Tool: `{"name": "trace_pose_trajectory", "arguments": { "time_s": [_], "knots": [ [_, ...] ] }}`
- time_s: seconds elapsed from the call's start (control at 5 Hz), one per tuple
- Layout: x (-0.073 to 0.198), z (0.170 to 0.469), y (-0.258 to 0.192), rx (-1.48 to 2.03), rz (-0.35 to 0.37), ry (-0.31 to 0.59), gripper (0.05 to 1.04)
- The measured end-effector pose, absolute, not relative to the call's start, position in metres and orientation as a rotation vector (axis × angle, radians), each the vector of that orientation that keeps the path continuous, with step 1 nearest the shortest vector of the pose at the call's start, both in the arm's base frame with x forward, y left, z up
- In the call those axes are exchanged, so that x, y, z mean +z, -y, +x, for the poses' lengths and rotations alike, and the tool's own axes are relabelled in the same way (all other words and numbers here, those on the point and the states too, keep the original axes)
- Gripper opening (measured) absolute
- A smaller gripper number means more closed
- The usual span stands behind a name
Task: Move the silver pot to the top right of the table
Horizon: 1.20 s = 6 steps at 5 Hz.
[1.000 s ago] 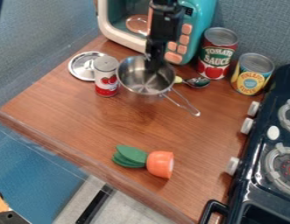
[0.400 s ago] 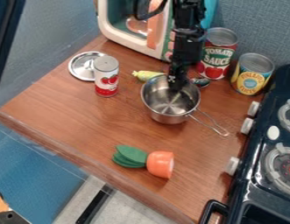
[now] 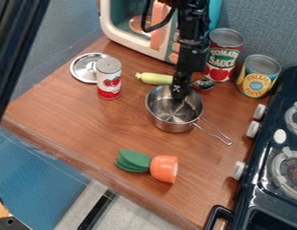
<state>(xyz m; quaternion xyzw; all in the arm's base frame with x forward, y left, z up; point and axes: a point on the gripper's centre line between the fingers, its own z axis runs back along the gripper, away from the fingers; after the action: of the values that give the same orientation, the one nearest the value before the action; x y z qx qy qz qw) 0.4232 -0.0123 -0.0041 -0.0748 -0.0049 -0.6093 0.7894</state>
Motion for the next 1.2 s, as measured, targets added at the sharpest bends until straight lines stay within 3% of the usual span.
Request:
{"name": "trace_pose_trajectory", "arguments": {
  "time_s": [0.2,0.4,0.8,1.0,1.2],
  "knots": [
    [-0.005,0.424,0.013,-1.311,-0.148,-0.002,0.096],
    [-0.008,0.422,0.014,-1.28,-0.143,-0.013,0.267],
    [0.003,0.411,0.017,-1.274,-0.146,0.006,0.852],
    [0.027,0.409,0.021,-1.283,-0.138,0.062,1.009],
    [0.059,0.407,0.024,-1.302,-0.107,0.137,1.005]
  ]
}}
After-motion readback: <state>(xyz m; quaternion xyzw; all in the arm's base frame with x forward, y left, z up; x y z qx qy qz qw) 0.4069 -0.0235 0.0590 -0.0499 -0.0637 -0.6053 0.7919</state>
